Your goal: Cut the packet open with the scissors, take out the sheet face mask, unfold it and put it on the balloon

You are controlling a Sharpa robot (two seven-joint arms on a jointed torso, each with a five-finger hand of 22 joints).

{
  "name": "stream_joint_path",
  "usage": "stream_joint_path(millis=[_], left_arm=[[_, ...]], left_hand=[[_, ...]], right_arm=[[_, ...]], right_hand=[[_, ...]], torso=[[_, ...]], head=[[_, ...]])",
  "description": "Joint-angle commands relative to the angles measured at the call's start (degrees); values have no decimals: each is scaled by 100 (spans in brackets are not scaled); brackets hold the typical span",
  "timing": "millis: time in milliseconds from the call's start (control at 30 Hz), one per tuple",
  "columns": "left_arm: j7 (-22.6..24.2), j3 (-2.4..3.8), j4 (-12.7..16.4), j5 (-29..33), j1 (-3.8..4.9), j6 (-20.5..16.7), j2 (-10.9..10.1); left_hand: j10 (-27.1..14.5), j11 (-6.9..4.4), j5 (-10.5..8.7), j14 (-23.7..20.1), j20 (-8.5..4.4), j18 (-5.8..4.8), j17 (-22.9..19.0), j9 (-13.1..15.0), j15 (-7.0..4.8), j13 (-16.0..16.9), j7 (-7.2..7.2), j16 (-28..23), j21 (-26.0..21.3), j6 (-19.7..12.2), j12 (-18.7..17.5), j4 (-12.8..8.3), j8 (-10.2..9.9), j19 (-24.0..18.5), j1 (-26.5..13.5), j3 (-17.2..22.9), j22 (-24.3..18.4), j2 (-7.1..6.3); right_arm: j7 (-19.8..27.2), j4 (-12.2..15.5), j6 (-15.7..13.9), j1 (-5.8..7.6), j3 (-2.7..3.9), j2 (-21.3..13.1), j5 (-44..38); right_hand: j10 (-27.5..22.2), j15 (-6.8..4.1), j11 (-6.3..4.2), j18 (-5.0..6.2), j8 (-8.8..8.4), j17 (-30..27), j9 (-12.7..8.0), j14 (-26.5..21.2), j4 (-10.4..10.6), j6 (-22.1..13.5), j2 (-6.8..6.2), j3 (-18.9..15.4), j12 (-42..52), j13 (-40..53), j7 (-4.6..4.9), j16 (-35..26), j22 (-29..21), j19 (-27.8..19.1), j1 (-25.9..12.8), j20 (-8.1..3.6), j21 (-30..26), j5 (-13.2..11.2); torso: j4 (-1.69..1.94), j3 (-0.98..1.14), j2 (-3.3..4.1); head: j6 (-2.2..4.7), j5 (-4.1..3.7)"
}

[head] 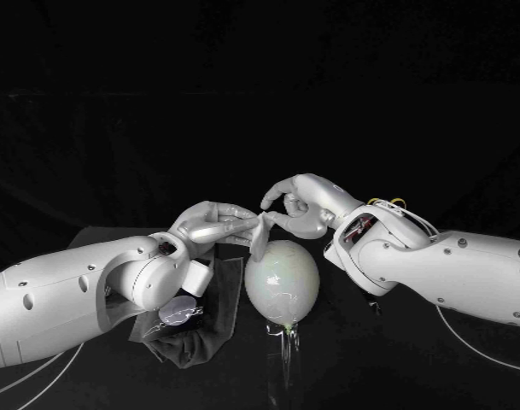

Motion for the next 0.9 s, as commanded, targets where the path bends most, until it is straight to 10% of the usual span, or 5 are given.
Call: stream_joint_path(millis=[33,900], left_arm=[[48,8,25,-155,8,161,-1],[109,8,48,-944,8,-12,-29]], left_hand=[[40,-16,19,35,-28,62,7,361,0,9,-1,-40,49,3,-2,-17,19,-1,0,23,13,57],[30,-3,18,21,-56,63,20,392,9,11,17,-65,122,-15,-17,-92,13,17,-36,66,52,70]], right_arm=[[120,3,-40,2,2,2,69],[365,70,663,2,2,-148,419]], right_hand=[[29,33,-6,-43,-38,1509,0,609,21,52,116,31,27,257,-8,22,1458,519,-56,19,17,1],[33,-54,-111,-41,25,1507,99,608,335,218,347,-145,3,214,-147,21,1456,514,-406,-51,10,-24]], torso=[[2,0,-3],[-3,1,-4]], head=[[-7,1],[-14,12]])
